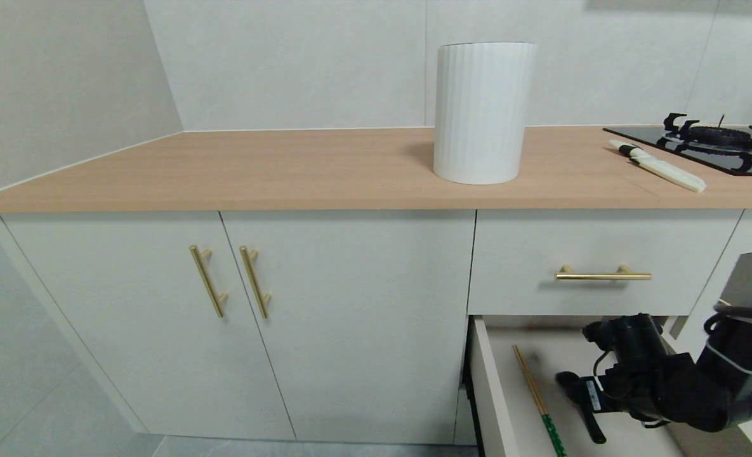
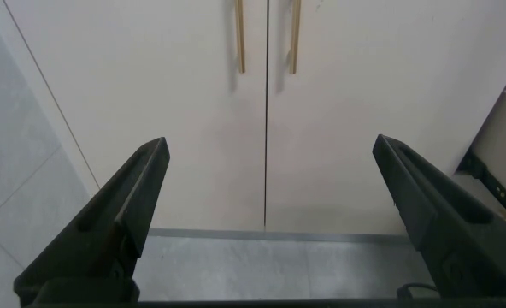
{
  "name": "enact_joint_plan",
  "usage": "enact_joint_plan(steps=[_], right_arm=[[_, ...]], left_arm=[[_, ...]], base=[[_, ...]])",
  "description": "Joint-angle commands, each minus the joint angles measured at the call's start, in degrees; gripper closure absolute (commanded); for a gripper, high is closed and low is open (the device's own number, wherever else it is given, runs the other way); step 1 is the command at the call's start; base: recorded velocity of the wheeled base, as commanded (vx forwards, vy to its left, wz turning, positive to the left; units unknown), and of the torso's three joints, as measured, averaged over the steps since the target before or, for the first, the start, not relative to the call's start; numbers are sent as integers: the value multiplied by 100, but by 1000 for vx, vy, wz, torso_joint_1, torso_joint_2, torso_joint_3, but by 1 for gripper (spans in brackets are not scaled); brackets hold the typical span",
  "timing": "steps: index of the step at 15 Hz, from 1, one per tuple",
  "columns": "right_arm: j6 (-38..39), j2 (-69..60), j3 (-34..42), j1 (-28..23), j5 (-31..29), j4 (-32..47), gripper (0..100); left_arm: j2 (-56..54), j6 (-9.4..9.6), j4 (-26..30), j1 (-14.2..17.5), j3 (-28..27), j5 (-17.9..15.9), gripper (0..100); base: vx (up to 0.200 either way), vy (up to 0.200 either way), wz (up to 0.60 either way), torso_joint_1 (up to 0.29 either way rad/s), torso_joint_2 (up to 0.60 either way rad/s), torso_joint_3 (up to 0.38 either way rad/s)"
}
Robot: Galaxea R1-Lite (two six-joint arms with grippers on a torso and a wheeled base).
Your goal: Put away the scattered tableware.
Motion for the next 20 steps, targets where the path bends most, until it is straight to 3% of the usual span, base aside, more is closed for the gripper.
enact_joint_plan(steps=[1, 4, 5, 6, 8, 12, 20], right_arm=[[-23, -1563, 145, 14, 61, 472, 0], [-40, -3171, -101, 110, 544, 2072, 0], [-40, -3303, -145, 128, 597, 2283, 0], [-67, -3971, -426, 233, 825, 3461, 0], [-357, -4402, -593, 277, 983, 4164, 0], [-418, -4516, -593, 339, 939, 4287, 0], [-585, -4490, -558, 444, 931, 4551, 0]], left_arm=[[0, -2, 0, 4, 0, 4, 0], [0, -2, 0, 4, 0, 4, 0], [0, -2, 0, 4, 0, 4, 0], [0, -2, 0, 4, 0, 4, 0], [0, -2, 0, 4, 0, 4, 0], [0, -11, 0, 4, 0, 4, 0], [0, -11, 0, 4, 0, 4, 0]], base=[[0, 0, 0, 0, 0, 0], [0, 0, 0, 0, 0, 0], [0, 0, 0, 0, 0, 0], [0, 0, 0, 0, 0, 0], [0, 0, 0, 0, 0, 0], [0, 0, 0, 0, 0, 0], [-200, 0, 0, 4, 3, 3]])
